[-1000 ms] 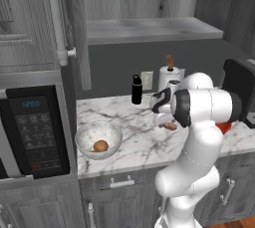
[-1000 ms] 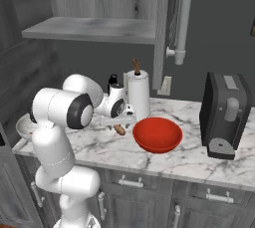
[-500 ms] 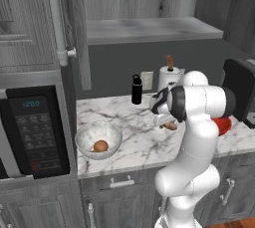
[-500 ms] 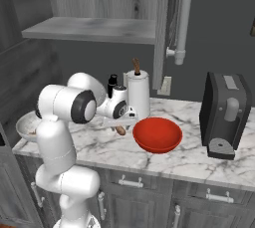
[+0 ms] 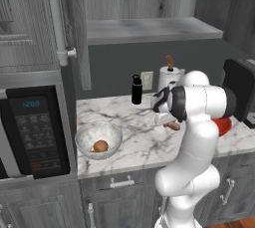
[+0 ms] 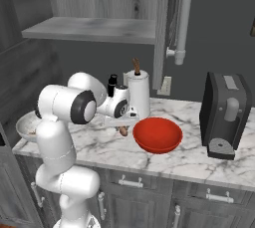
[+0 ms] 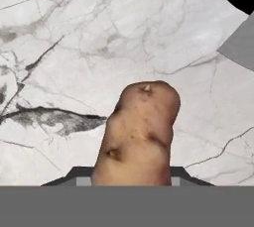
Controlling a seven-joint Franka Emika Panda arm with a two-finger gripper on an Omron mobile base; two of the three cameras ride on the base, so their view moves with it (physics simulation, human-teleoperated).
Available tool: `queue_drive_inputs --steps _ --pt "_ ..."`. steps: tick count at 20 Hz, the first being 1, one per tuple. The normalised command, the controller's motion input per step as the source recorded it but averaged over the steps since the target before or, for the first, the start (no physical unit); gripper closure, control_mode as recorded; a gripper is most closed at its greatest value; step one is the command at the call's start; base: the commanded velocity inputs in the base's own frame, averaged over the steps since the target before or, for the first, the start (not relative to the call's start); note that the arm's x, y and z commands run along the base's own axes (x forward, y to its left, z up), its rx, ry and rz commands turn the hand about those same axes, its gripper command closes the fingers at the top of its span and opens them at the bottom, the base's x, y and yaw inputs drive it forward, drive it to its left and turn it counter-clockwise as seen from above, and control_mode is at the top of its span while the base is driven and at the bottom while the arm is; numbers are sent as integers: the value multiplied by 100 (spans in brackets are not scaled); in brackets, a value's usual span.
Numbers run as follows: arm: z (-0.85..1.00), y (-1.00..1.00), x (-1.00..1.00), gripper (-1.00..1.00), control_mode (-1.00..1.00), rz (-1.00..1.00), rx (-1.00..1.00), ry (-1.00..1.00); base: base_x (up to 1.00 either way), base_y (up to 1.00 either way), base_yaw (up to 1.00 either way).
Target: Pick both bowls and place them on the counter. Then place the onion in one bowl and place the potato in the other bowl.
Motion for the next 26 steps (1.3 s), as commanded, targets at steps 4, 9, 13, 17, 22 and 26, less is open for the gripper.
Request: queue_drive_inputs --steps 4,9,13,17,22,26 --pt "39 8 -55 100 -100 0 0 -5 0 0 0" --pt "60 11 -59 100 -100 0 0 -8 0 0 0" --pt "62 21 -42 100 -100 0 0 -5 0 0 0" --pt "60 7 -34 100 -100 -1 -1 -6 0 0 0" --pt "57 -18 -24 100 -100 -11 -5 -8 0 0 0" --pt "50 -43 -12 100 -100 -21 -2 -3 0 0 0"
